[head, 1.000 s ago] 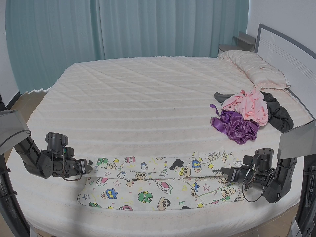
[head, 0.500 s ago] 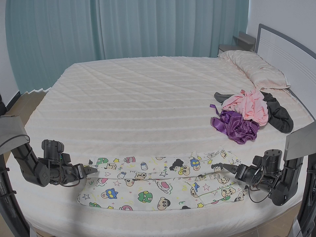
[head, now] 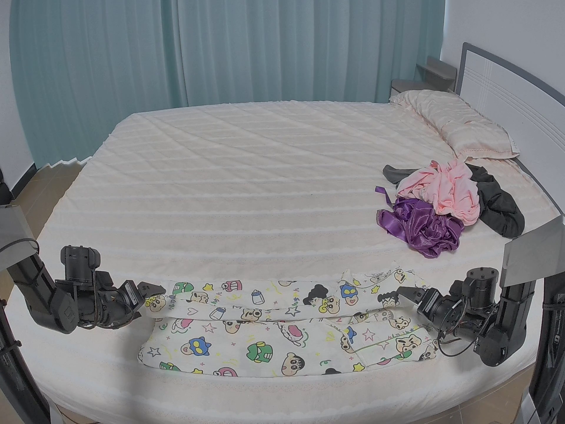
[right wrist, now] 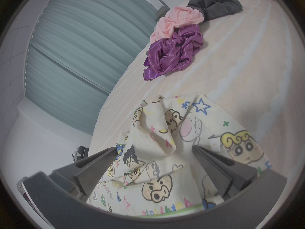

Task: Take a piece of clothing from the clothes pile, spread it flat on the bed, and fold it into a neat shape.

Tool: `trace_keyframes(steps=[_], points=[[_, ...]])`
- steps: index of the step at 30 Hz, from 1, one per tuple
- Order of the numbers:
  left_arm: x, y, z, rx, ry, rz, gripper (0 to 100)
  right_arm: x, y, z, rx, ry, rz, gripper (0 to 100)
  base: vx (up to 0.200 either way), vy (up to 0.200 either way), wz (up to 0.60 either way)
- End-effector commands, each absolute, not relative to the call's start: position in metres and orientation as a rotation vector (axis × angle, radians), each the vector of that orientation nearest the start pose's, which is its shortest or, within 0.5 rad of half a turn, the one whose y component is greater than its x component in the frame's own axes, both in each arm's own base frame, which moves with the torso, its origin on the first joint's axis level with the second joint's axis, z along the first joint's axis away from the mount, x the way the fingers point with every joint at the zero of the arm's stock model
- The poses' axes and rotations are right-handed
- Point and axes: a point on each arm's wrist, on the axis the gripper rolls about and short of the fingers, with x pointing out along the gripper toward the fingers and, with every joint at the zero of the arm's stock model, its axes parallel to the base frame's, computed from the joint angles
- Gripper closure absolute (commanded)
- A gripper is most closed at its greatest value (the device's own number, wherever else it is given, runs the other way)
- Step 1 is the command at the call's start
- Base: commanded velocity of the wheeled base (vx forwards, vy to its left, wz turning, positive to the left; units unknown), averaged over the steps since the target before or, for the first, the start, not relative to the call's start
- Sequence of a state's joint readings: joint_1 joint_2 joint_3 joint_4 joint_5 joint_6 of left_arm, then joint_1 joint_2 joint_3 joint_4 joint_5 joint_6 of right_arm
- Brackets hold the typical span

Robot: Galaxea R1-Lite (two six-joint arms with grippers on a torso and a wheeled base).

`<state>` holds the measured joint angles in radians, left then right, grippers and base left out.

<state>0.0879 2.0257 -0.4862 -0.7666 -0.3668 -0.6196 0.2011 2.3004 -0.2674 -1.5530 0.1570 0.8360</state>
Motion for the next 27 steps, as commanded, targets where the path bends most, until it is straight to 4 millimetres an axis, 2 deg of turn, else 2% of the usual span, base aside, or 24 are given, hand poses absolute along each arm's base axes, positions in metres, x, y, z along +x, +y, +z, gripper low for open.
trace_keyframes(steps=[1, 5, 6, 16, 23, 27], points=[[0.284, 0.019, 0.025, -0.770, 0.823, -0.019, 0, 0.283, 0.060, -0.026, 0.809, 0.609, 0.120, 0, 0.000, 0.000, 0.00], [0.282, 0.019, 0.024, -0.771, 0.832, -0.019, 0, 0.292, 0.062, -0.025, 0.814, 0.577, 0.134, 0, 0.000, 0.000, 0.00], [0.282, 0.019, 0.023, -0.772, 0.836, -0.017, 0, 0.294, 0.063, -0.024, 0.816, 0.569, 0.138, 100, 0.000, 0.000, 0.00], [0.280, 0.018, 0.021, -0.775, 0.846, -0.013, 0, 0.289, 0.060, -0.023, 0.827, 0.577, 0.115, 100, 0.000, 0.000, 0.00], [0.278, 0.018, 0.020, -0.776, 0.853, -0.016, 0, 0.268, 0.057, -0.013, 0.824, 0.605, 0.092, 100, 0.000, 0.000, 0.00], [0.277, 0.018, 0.020, -0.777, 0.856, -0.015, 0, 0.263, 0.058, -0.018, 0.809, 0.621, 0.055, 100, 0.000, 0.000, 0.00]])
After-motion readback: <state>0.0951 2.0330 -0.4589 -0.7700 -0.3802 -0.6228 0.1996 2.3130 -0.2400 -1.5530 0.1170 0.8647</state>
